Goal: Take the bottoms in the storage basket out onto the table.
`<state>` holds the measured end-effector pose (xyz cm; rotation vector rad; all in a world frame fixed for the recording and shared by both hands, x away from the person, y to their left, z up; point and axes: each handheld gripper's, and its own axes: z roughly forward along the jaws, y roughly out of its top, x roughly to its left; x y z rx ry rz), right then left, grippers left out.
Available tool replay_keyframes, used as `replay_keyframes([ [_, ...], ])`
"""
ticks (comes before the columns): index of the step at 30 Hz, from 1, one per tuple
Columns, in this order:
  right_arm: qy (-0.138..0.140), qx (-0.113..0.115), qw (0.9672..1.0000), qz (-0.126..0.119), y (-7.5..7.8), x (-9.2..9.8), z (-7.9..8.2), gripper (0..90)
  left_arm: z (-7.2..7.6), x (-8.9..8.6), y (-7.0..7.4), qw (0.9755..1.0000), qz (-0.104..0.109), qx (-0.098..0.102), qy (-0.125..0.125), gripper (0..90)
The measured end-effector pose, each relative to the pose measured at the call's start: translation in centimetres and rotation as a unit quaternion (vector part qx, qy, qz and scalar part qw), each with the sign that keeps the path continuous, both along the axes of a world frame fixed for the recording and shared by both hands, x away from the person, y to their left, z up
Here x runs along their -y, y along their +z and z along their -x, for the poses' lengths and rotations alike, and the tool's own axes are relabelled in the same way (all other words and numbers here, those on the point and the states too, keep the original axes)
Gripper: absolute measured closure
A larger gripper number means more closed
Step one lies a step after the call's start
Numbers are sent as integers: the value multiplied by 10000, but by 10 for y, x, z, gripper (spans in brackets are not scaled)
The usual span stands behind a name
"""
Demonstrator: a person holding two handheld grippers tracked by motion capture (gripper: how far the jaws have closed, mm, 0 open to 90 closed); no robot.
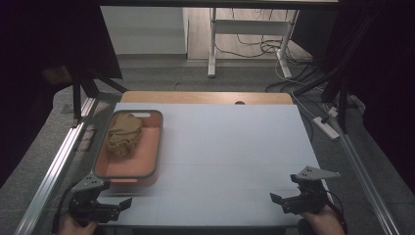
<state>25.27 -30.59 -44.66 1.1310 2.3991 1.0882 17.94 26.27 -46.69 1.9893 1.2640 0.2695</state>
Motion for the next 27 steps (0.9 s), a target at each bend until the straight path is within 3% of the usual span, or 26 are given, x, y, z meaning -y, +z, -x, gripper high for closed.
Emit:
replay_keyframes([
  [12, -43, -71, 10000, -45, 0, 1, -1, 0, -4, -1, 11, 9992, 163, 342, -81, 0],
  [20, -66, -68, 9999, -43, 0, 1, -1, 0, -9, 2, 15, 9989, 23, 446, -147, 0],
  [27, -102, -49, 9999, -22, 0, 1, -1, 0, -17, 3, 16, 9970, 124, 589, -478, 0],
])
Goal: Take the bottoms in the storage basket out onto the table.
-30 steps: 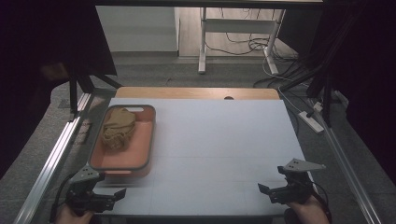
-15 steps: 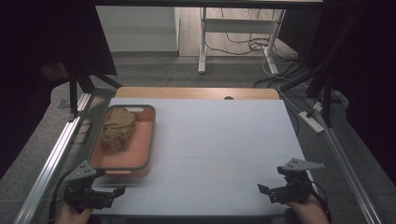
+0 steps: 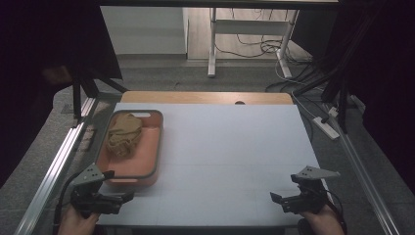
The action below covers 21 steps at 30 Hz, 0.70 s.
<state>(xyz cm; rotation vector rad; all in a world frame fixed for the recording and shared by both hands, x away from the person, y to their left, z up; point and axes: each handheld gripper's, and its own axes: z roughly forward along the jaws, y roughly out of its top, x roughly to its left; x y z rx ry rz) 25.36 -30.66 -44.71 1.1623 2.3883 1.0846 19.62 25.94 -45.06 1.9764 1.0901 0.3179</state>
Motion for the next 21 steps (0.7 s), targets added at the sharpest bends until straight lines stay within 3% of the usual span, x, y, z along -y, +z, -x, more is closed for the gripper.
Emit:
replay_keyframes([
  [8, -37, 10, 10000, -17, 0, 1, 0, 0, -6, 1, 4, 9999, -86, 48, -53, 0],
  [13, -54, 1, 10000, -53, 0, 2, 0, 0, -17, -1, 2, 9999, 94, -59, 23, 0],
  [21, -49, -53, 10000, -30, -1, 1, -2, 0, -28, -1, 8, 9998, 168, -52, 127, 0],
])
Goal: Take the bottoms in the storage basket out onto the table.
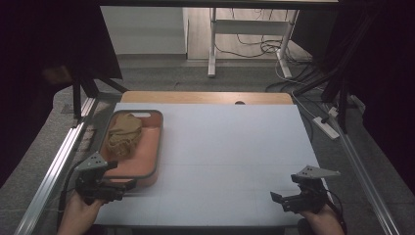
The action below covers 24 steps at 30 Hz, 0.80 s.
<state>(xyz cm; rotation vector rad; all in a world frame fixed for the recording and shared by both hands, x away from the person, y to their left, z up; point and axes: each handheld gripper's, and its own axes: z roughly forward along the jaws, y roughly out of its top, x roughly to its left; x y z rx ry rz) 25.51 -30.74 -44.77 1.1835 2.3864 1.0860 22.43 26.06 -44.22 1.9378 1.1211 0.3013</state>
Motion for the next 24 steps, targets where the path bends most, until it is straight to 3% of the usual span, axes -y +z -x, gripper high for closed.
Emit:
replay_keyframes([
  [9, 14, -28, 10000, 23, 0, 0, 0, 0, -12, 1, 5, 9999, 57, -87, 36, 0],
  [24, 50, -73, 9999, 66, -1, -1, -1, 0, -35, 9, 11, 9997, -110, -150, 184, 0],
])
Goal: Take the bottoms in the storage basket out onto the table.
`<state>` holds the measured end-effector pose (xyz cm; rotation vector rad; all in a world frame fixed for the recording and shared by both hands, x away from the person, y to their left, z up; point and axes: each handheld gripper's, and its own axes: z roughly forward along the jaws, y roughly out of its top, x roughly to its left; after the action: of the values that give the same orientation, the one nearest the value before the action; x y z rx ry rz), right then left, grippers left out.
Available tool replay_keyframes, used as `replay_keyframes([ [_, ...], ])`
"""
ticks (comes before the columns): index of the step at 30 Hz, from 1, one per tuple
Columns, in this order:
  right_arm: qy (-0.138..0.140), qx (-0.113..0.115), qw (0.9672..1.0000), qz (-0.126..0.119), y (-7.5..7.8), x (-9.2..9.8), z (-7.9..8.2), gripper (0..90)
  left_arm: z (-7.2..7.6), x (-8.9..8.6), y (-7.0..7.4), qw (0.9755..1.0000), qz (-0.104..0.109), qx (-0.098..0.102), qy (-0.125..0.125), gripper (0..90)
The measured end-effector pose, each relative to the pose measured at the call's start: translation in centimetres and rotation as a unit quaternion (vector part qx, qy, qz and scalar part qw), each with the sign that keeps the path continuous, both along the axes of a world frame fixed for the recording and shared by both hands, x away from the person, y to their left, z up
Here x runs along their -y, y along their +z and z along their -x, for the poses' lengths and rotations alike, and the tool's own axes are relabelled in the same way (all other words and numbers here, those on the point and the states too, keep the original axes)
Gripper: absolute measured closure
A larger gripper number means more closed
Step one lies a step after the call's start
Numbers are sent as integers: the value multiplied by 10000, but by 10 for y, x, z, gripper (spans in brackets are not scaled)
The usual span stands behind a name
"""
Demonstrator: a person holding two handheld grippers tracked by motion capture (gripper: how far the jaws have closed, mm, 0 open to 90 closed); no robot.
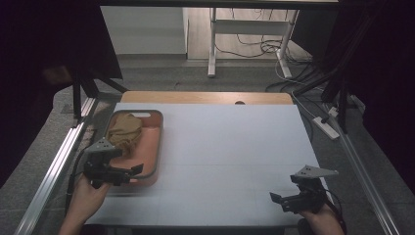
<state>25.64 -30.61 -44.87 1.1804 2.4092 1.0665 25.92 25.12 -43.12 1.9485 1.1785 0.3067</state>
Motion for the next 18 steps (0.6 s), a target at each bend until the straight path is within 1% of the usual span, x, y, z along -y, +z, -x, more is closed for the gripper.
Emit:
replay_keyframes([
  [3, 0, 1, 10000, 8, 0, 0, 0, 0, -5, 1, 1, 10000, -18, -31, 45, 4],
  [7, -1, 0, 10000, 7, 0, 0, 0, 0, -10, 2, 1, 10000, 13, -66, -6, 4],
  [10, 1, -1, 10000, 9, 0, 0, 0, 0, -15, 3, 2, 9999, -53, -93, -62, 1],
  [14, 2, -13, 10000, 20, 0, 0, 0, 0, -23, 3, 3, 9999, -28, -141, -89, 1],
  [18, 5, -13, 10000, 30, 0, 0, 0, 0, -31, 4, 3, 9997, -3, -221, -43, 1],
])
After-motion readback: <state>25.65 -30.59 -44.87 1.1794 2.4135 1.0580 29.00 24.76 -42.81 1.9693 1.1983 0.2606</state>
